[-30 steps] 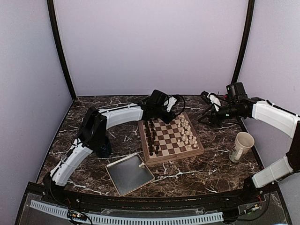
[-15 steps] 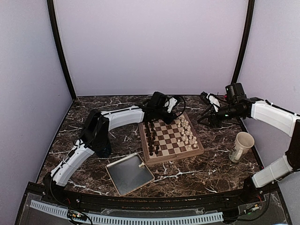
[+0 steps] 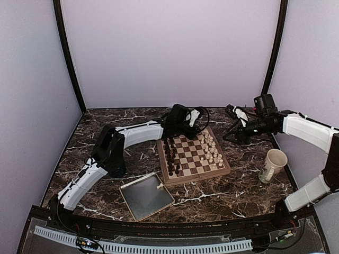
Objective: Set up the chess pieces on the board
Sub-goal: Place the pawn at h2.
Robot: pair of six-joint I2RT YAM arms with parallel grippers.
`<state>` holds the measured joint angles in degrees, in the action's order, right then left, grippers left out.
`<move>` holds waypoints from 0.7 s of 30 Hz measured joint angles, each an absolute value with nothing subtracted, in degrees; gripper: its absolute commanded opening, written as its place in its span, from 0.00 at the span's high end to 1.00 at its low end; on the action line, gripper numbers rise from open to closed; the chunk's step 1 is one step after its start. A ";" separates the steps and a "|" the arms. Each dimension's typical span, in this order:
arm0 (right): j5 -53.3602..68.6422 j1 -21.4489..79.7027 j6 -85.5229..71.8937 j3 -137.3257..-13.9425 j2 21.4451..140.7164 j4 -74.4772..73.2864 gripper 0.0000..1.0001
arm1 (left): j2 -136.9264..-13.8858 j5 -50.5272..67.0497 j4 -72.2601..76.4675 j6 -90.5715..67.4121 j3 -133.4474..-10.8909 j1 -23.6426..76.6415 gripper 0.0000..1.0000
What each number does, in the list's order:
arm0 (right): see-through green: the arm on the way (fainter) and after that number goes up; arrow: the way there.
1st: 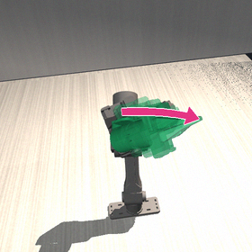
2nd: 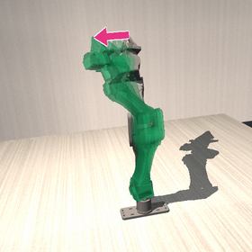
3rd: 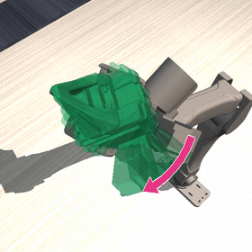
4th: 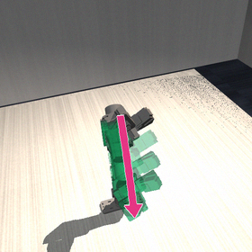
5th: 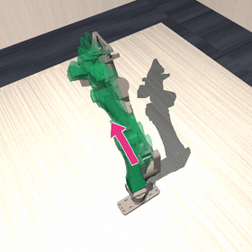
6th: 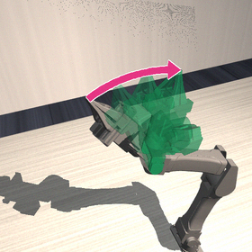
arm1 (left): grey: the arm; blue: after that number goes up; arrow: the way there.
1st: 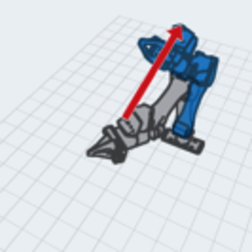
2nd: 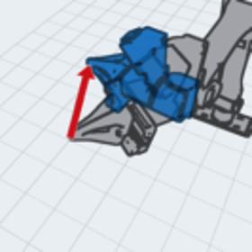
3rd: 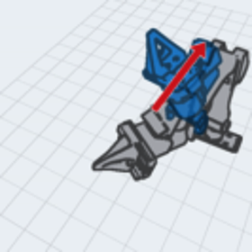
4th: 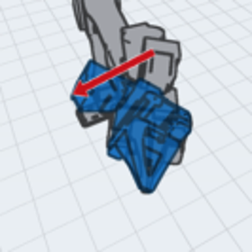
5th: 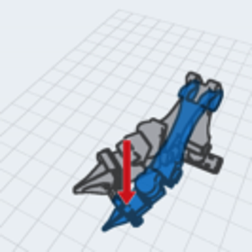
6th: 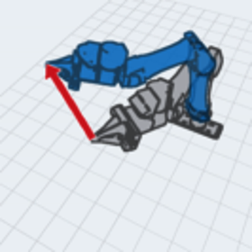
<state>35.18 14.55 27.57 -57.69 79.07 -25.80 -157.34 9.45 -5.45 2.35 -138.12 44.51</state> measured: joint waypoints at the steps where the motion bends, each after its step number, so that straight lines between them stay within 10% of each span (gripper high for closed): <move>1: 35.20 14.55 27.57 -57.69 79.11 -25.80 0.50 | -157.49 9.56 -5.26 2.28 -138.30 44.51 0.86; 21: 35.38 14.55 28.03 -57.69 80.07 -26.15 0.50 | -158.58 12.58 -2.44 -1.13 -138.72 44.14 0.81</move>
<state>35.38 14.55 28.03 -57.69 80.07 -26.15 -158.58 12.58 -2.44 -1.13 -138.72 44.14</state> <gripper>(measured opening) 0.498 0.174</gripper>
